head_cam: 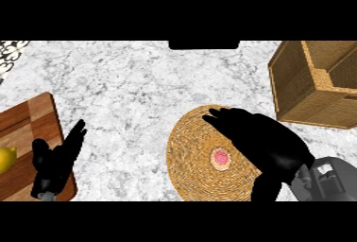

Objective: Pick the cupcake from the placemat and place it in the basket

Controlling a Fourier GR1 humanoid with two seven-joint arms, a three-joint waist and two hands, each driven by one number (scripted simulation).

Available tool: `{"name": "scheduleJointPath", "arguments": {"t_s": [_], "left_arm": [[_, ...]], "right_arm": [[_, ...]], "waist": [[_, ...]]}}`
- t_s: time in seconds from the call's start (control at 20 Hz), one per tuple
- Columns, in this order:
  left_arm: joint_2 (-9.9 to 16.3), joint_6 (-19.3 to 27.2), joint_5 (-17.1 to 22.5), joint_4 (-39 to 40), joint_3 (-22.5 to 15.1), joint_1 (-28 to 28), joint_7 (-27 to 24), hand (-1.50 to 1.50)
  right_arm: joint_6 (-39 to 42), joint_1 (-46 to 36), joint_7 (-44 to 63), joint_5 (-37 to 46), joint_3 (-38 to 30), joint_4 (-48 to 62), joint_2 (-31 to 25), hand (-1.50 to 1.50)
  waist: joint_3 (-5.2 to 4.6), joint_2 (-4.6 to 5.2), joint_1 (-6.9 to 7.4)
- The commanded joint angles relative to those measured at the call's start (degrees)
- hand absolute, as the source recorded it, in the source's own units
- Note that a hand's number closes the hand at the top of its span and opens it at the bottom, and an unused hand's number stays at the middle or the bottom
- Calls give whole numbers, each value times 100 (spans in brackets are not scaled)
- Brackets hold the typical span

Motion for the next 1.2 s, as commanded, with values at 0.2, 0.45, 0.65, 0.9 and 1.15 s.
{"name": "scheduleJointPath", "arguments": {"t_s": [0.2, 0.45, 0.65, 0.9, 1.15], "left_arm": [[-82, -150, 2, 387, -32, 501, 98, 0], [-343, 18, -239, 508, -269, 336, 235, 0], [-286, -67, -206, 406, -156, 504, 148, 0], [-207, -179, -117, 382, -1, 277, 354, 0], [-36, -455, 17, 623, 269, 231, 235, 0]], "right_arm": [[-35, 338, -419, 544, -34, 205, 126, -150], [-338, 579, -857, 1145, 265, 554, 364, -150], [-268, 374, -850, 1200, 150, 833, 645, -150], [-64, 423, -684, 1524, 423, 1150, 814, -150], [-166, 647, -838, 1830, 535, 1335, 885, -150]], "waist": [[-82, 49, 23], [-79, 65, 10], [-83, 60, 60], [-85, 58, 36], [-84, 61, 11]]}}
